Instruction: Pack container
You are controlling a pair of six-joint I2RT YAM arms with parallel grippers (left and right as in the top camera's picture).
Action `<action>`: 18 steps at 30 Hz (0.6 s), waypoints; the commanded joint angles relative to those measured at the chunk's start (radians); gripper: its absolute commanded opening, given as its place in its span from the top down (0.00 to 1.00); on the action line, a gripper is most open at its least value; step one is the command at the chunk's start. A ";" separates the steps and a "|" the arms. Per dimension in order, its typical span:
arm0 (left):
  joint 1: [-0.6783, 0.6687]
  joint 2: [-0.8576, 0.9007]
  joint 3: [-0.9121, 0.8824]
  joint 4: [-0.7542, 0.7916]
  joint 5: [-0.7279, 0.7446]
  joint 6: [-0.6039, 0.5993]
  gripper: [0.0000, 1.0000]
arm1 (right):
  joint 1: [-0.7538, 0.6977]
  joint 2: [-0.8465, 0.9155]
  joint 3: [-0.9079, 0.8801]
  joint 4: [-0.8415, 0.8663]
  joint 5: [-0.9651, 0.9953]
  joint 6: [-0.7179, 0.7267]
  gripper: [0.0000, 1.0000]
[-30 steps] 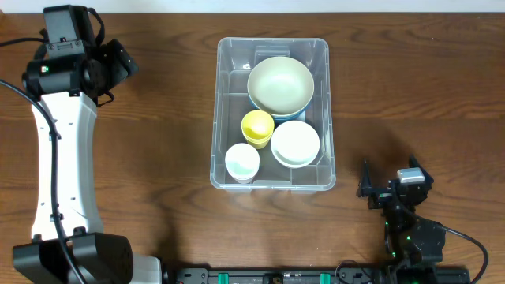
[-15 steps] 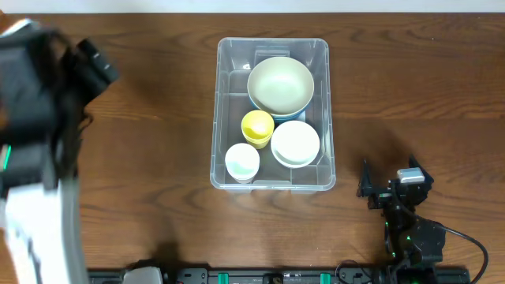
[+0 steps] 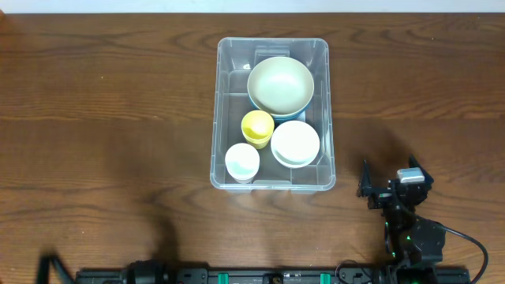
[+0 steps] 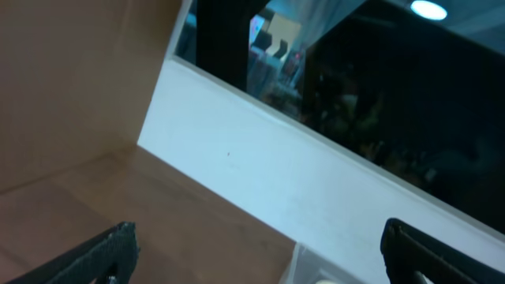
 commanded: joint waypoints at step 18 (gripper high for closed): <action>-0.009 -0.368 -0.383 -0.257 -0.004 -0.008 0.02 | -0.008 -0.007 -0.002 -0.004 -0.006 -0.001 0.01</action>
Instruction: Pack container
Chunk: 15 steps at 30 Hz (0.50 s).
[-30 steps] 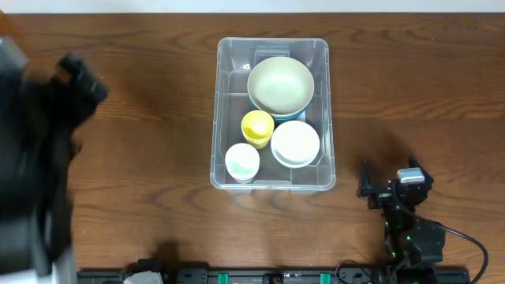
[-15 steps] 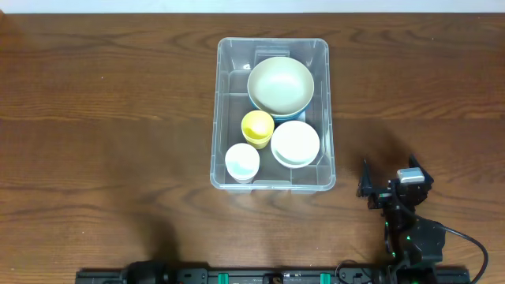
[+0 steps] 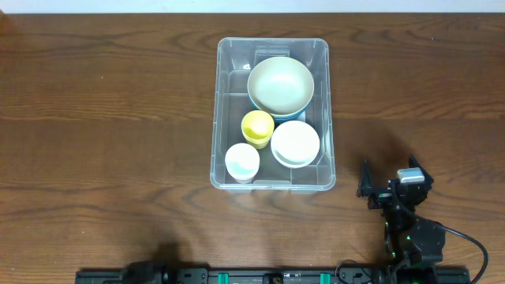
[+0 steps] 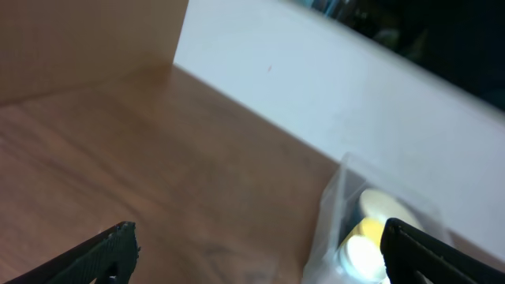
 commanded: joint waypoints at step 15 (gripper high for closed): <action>-0.011 -0.013 -0.581 0.617 0.056 -0.016 0.02 | -0.008 -0.007 -0.002 -0.004 -0.006 -0.001 0.01</action>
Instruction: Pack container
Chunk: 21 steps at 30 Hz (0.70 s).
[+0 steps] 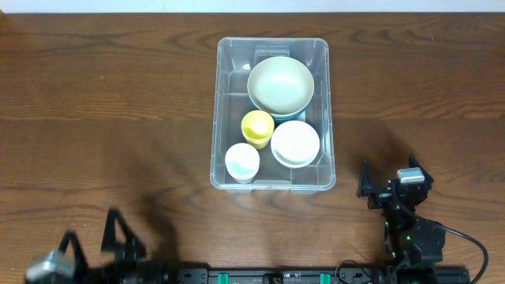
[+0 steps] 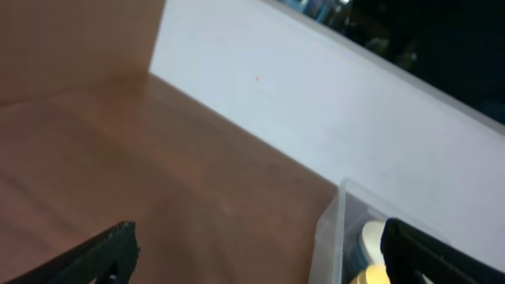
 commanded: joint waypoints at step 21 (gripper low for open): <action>-0.004 -0.002 -0.753 0.850 0.192 0.235 0.02 | -0.008 -0.007 -0.002 -0.005 -0.006 -0.001 0.01</action>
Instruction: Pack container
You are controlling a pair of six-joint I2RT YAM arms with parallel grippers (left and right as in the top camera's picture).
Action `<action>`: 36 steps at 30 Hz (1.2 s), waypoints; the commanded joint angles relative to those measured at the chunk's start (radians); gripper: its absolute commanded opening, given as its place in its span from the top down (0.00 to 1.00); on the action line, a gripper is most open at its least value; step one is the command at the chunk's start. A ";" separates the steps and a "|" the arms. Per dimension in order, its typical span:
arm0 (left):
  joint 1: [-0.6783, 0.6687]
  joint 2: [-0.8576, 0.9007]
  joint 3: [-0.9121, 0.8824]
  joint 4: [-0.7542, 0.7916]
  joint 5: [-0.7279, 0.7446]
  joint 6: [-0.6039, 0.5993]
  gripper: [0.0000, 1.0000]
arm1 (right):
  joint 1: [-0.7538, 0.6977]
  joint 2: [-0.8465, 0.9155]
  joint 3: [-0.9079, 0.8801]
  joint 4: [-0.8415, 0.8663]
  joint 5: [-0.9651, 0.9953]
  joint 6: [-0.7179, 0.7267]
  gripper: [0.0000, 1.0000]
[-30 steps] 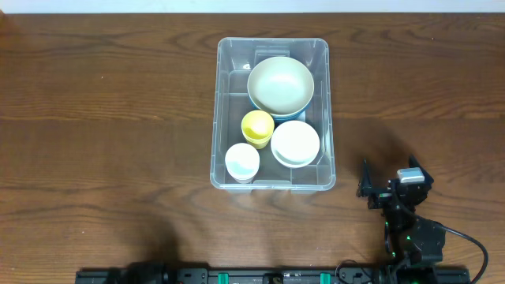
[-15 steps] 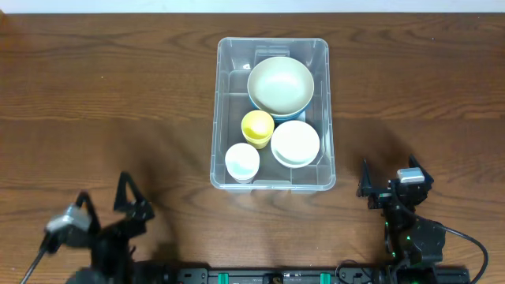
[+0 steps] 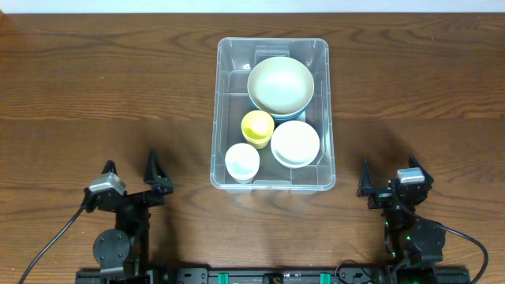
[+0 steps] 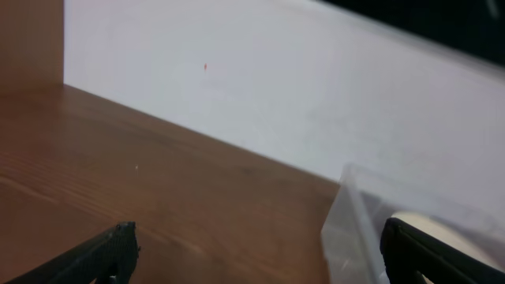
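Note:
A clear plastic container stands at the table's middle. Inside are a large pale green bowl, a yellow cup, a white plate stack and a small white cup. My left gripper rests at the front left, open and empty, well left of the container. My right gripper rests at the front right, open with nothing between its fingers. In the left wrist view the gripper faces bare wood, with the container's corner at the right.
The brown wooden table runs to a white wall at the back. Black arm bases and a rail sit along the front edge.
My left arm, then low at the front left corner, now sits farther right and higher, fingers pointing toward the back. Its wrist view has levelled. The right arm and container contents are unchanged.
At first my left arm was nearly out of the overhead view, its camera aimed at a window and wall. Then it was out of view, later at the front left corner, and now it rests left of the container. The container's contents stayed the same.

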 commanded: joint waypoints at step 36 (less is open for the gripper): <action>-0.074 -0.004 -0.152 0.004 0.029 0.230 0.02 | -0.008 -0.007 -0.002 -0.003 -0.007 -0.001 0.01</action>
